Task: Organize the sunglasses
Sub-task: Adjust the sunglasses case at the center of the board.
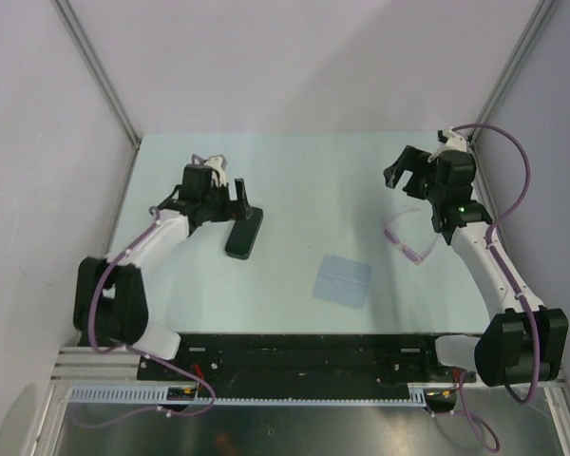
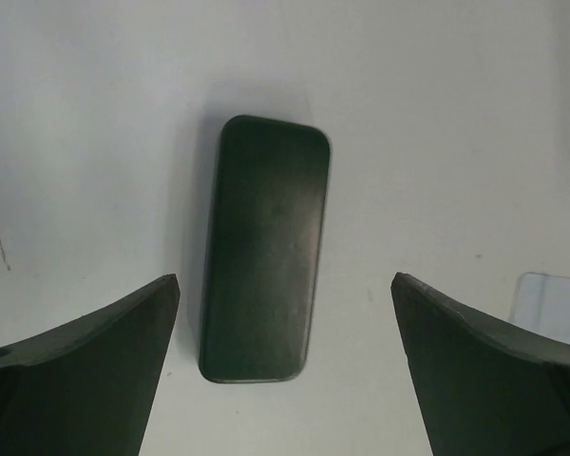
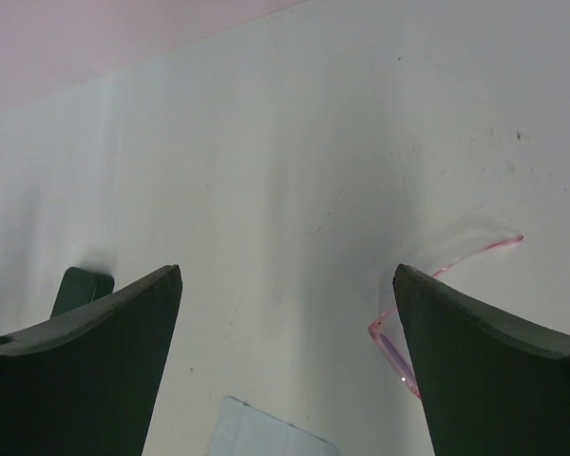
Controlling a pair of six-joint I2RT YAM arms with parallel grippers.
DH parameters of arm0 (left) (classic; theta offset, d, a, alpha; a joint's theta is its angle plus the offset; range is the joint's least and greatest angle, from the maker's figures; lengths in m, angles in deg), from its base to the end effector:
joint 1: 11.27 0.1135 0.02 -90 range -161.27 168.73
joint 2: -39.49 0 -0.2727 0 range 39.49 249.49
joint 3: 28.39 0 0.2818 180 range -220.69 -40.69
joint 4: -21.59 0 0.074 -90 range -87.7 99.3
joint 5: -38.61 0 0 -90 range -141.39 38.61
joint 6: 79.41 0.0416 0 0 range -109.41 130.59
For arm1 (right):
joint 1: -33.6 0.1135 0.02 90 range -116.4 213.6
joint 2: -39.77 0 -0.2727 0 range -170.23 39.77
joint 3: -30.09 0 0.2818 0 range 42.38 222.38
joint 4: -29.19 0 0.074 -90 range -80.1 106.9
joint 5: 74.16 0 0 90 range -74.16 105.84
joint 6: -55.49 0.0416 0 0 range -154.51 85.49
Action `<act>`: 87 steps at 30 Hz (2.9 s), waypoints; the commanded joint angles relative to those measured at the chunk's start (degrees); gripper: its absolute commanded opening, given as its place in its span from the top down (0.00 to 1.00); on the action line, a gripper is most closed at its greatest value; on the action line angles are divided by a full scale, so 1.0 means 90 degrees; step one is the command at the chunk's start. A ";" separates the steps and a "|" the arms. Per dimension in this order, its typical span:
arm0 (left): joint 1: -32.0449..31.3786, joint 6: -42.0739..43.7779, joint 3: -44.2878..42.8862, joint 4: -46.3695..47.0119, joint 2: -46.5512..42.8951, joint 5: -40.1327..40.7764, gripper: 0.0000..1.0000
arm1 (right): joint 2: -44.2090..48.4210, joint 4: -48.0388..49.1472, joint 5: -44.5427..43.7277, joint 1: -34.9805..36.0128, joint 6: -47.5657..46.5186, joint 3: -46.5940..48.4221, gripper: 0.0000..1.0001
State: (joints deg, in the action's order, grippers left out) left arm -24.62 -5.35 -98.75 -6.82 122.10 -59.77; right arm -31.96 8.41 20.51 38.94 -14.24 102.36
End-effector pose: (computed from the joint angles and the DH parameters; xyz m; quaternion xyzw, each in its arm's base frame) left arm 0.3369 -0.0862 0.2491 0.0100 0.9068 -0.1695 0.3860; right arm 0.3229 0.0336 0.3352 0.0834 0.8158 0.1592 0.5498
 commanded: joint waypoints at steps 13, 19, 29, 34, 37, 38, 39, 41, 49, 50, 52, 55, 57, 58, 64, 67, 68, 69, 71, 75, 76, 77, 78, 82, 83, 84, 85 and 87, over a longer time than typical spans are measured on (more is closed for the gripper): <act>-0.0480 0.0560 -0.1156 -0.0025 0.2353 0.0140 0.00 | -0.0282 -0.0511 0.0097 0.0344 -0.0016 0.0190 0.00; -0.0519 0.0775 -0.1341 -0.0016 0.2725 0.0228 0.00 | -0.0409 -0.0560 0.0146 0.0363 0.0032 0.0190 0.00; -0.0919 0.1283 -0.1449 -0.0016 0.2765 -0.0172 0.00 | -0.0546 -0.0570 0.0233 0.0373 0.0072 0.0190 0.00; -0.1134 0.1449 -0.1215 -0.0006 0.2482 -0.0406 0.00 | -0.0624 -0.0570 0.0331 0.0451 0.0082 0.0190 0.00; -0.1203 0.1478 -0.1020 0.0004 0.2248 -0.0572 0.00 | -0.0741 -0.0492 0.0564 0.0607 -0.0093 0.0190 0.00; -0.1203 0.1498 -0.0913 0.0023 0.2150 -0.0737 0.00 | -0.0771 -0.0415 0.0681 0.0675 -0.0249 0.0190 0.00; -0.1213 0.1498 -0.0844 0.0023 0.2062 -0.0816 0.00 | -0.0790 -0.0375 0.0702 0.0753 -0.0318 0.0190 0.00; -0.1213 0.1576 -0.0659 0.0043 0.1790 -0.0982 0.00 | -0.0898 -0.0268 0.0751 0.1017 -0.0484 0.0190 0.00; -0.1203 0.1519 -0.0092 0.0082 0.1261 -0.1725 0.00 | -0.1356 0.0240 0.0887 0.1466 -0.0660 0.0190 0.00; -0.1203 0.1402 -0.0082 0.0111 0.1193 -0.1638 0.00 | -0.1502 0.0395 0.0926 0.1554 -0.0680 0.0190 0.00; -0.1135 0.1052 -0.0101 0.0189 0.0988 -0.1288 0.00 | -0.1649 0.0601 0.1043 0.1642 -0.0719 0.0190 0.01; -0.0717 0.0359 -0.0072 0.0277 0.0617 -0.0440 0.00 | -0.2001 0.1194 0.1141 0.1827 -0.0564 0.0200 0.03; -0.0365 -0.0072 0.0064 0.0277 0.0403 -0.0192 0.00 | -0.2302 0.1723 0.1152 0.2070 -0.0485 0.0190 0.07; -0.0044 -0.0374 0.0132 0.0277 0.0169 -0.0124 0.00 | -0.2410 0.1908 0.1122 0.2169 -0.0485 0.0210 0.09; 0.0282 -0.1148 0.0972 -0.0317 -0.0974 0.0922 0.04 | -0.3473 0.2116 0.0849 0.2813 -0.0466 0.0775 0.11; 0.0281 -0.1499 0.1382 -0.0669 -0.1395 0.0640 0.06 | -0.3816 0.1970 0.0946 0.3038 -0.0348 0.1088 0.10; 0.0281 -0.1597 0.1586 -0.0709 -0.1541 0.0551 0.05 | -0.3885 0.1853 0.0937 0.3087 -0.0387 0.1166 0.07; 0.0281 -0.1752 0.1685 -0.0709 -0.1600 0.0280 0.04 | -0.3935 0.1716 0.0879 0.3175 -0.0455 0.1380 0.04; 0.0281 -0.1900 0.1841 -0.0699 -0.1591 0.0063 0.04 | -0.4120 0.1452 0.0965 0.3312 -0.0475 0.1527 0.05; 0.0281 -0.2134 0.1901 -0.0699 -0.1211 0.0072 0.07 | -0.4501 0.1159 0.1327 0.3352 -0.0066 0.1791 0.17; 0.0281 -0.2183 0.1891 -0.0680 -0.1094 0.0024 0.09 | -0.4559 0.1052 0.1434 0.3352 -0.0026 0.1811 0.22; 0.0281 -0.2203 0.1843 -0.0680 -0.0977 -0.0025 0.11 | -0.4647 0.1003 0.1464 0.3361 0.0003 0.1821 0.26; 0.0291 -0.2213 0.1803 -0.0622 -0.0715 -0.0093 0.15 | -0.4667 0.0983 0.1483 0.3371 0.0042 0.1821 0.30; 0.0281 -0.2135 0.1589 -0.0358 -0.0196 -0.0415 0.20 | -0.4794 0.0632 0.1825 0.3371 0.0130 0.1831 0.43; 0.0272 -0.2125 0.1501 -0.0280 -0.0098 -0.0503 0.20 | -0.4804 0.0602 0.1864 0.3390 0.0121 0.1831 0.44; 0.0272 -0.2077 0.1442 -0.0270 0.0000 -0.0562 0.21 | -0.4843 0.0563 0.1932 0.3410 0.0130 0.1831 0.44; 0.0272 -0.2057 0.1403 -0.0260 0.0185 -0.0621 0.20 | -0.4872 0.0534 0.2039 0.3420 0.0121 0.1831 0.44; 0.0272 -0.2018 0.1286 -0.0192 0.0323 -0.0699 0.20 | -0.4911 0.0485 0.2196 0.3488 0.0072 0.1831 0.45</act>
State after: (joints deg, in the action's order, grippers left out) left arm -21.88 -23.08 -83.16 -11.93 122.78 -62.66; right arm -75.32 14.33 36.20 69.34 -13.71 117.09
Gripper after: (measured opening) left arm 0.798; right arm 0.557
